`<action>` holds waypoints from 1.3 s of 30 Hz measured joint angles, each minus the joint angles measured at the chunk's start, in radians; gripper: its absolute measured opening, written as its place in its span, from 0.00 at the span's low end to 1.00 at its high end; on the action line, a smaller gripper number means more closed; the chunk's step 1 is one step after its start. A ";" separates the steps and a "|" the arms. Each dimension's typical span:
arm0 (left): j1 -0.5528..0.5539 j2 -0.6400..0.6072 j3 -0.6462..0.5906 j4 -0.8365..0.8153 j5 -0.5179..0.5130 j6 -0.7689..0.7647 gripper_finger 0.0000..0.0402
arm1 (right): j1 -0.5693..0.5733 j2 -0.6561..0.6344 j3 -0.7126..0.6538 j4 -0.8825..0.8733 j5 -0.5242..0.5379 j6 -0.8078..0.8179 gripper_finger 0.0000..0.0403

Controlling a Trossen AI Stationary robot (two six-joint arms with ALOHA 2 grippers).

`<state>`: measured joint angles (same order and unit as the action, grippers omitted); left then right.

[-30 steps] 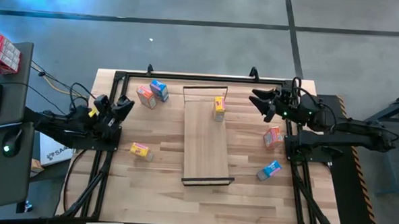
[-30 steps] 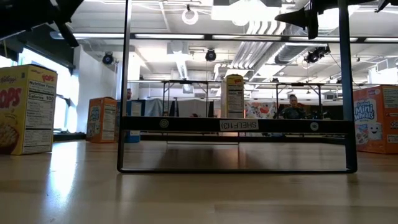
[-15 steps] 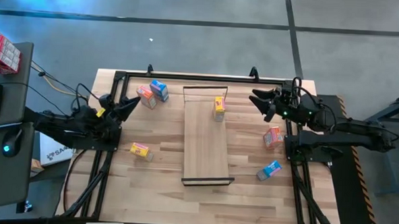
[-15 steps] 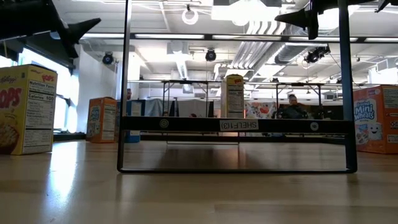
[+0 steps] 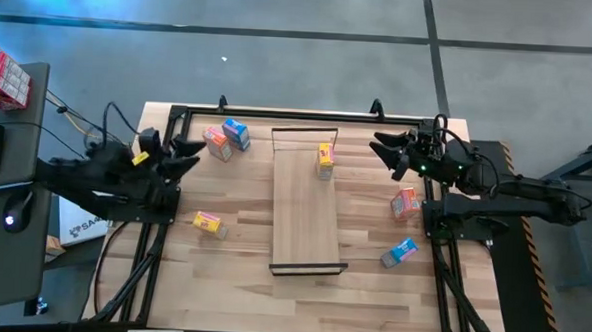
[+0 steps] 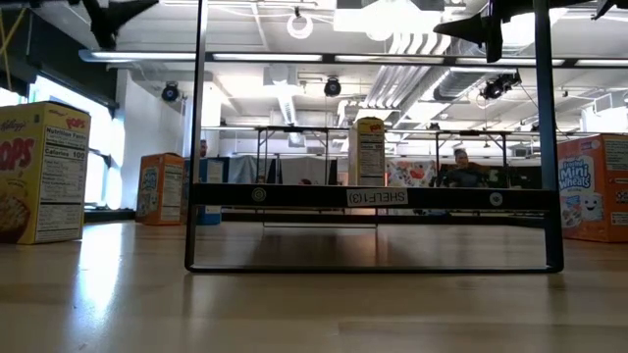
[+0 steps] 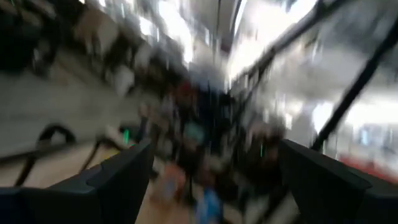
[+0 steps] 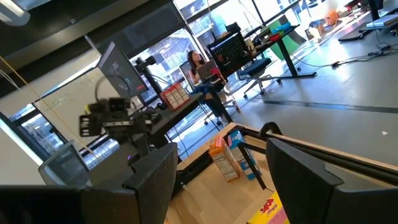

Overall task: Stack cereal on shelf
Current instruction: Stack the yellow cereal box on the shelf aligned with the other yellow cereal box

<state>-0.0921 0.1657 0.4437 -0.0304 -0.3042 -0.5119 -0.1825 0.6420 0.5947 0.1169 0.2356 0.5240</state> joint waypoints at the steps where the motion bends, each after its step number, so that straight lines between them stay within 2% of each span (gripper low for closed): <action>1: 0.000 0.040 0.069 -0.107 0.037 -0.006 0.82 | 0.000 0.000 0.000 0.000 0.000 0.000 0.60; 5: 0.000 0.244 0.337 -0.515 0.187 -0.007 0.82 | 0.000 0.000 0.000 0.000 0.000 0.000 0.60; 8: -0.001 0.410 0.502 -0.771 0.285 0.049 0.82 | 0.000 0.000 0.000 0.000 0.000 0.000 0.60; 11: -0.016 0.554 0.609 -0.973 0.356 0.145 0.82 | 0.000 0.000 0.000 -0.002 0.000 0.000 0.60; 14: -0.055 0.658 0.636 -1.093 0.367 0.220 0.82 | 0.000 0.000 0.000 -0.010 0.000 0.000 0.60; 19: -0.141 0.726 0.583 -1.113 0.345 0.254 0.82 | 0.000 0.000 0.000 -0.030 0.000 0.000 0.60; 25: -0.264 0.710 0.457 -1.027 0.266 0.182 0.82 | 0.000 0.000 0.001 -0.046 0.000 0.000 0.60; 29: -0.338 0.721 0.406 -0.984 0.186 0.220 0.82 | 0.000 0.000 0.001 -0.068 0.000 0.000 0.60; 39: -0.376 0.811 0.349 -1.010 0.160 0.210 0.82 | 0.000 0.000 0.001 -0.077 0.000 0.000 0.60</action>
<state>-0.4679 0.9768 0.7928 -1.0401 -0.1444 -0.3023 -0.1829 0.6422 0.5953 0.0402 0.2359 0.5240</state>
